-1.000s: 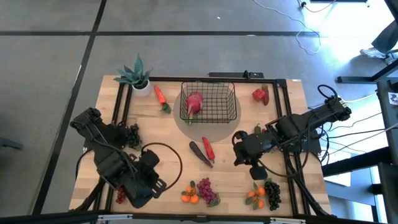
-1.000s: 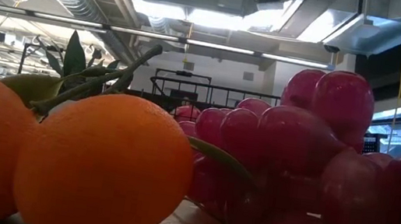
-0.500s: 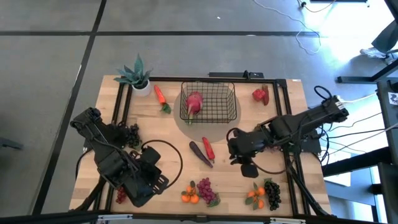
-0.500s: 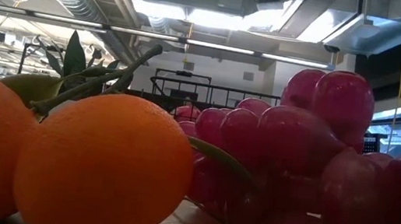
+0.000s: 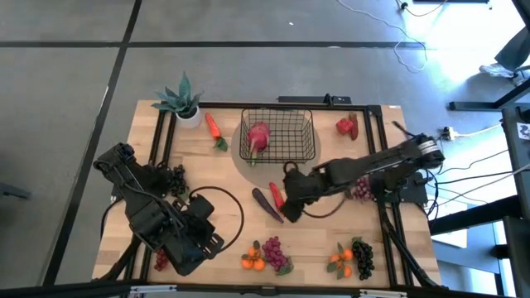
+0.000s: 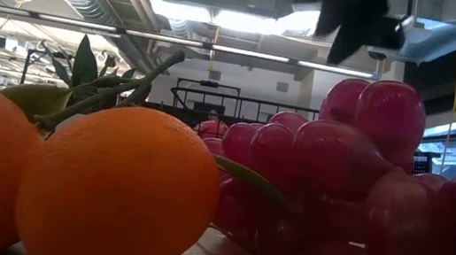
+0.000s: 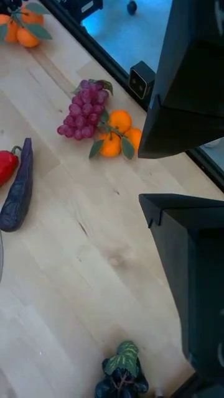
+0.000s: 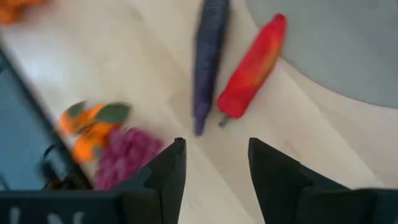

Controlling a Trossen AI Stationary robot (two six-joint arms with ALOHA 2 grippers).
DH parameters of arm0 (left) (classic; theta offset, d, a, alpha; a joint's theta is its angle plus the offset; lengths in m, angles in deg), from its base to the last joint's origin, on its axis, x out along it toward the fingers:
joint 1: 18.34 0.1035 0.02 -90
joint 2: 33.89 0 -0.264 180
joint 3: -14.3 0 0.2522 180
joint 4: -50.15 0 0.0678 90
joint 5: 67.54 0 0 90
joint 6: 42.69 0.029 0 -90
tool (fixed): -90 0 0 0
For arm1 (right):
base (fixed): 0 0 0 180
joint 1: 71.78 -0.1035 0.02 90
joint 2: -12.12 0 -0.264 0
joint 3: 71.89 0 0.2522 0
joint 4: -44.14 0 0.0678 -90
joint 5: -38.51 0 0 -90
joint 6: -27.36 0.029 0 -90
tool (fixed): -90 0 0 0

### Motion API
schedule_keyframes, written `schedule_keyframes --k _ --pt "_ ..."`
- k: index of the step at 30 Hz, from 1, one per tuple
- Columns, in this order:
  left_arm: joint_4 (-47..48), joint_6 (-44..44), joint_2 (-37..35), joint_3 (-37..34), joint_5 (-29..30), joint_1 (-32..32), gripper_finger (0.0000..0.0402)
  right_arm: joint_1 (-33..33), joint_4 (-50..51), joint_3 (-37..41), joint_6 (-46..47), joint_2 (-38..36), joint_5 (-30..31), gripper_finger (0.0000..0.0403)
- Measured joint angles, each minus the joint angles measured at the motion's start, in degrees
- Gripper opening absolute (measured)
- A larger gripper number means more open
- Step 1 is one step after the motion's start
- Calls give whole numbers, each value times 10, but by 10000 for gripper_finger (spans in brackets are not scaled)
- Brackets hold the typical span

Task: Build produce basket
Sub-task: Put the red chili pepper into the black wire basket

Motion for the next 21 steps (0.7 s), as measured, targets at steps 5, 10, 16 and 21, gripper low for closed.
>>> schedule_keyframes --k 5,10,16,21 --pt "0 0 0 0 0 0 90 25 -5 0 6 55 -4 159" --pt "0 2 0 0 1 0 90 42 -6 0 6 100 -4 159" --pt "0 30 0 0 27 0 90 58 -36 0 -3 138 -24 159" --pt "1 31 0 0 31 3 90 68 -69 0 -7 152 -24 159"
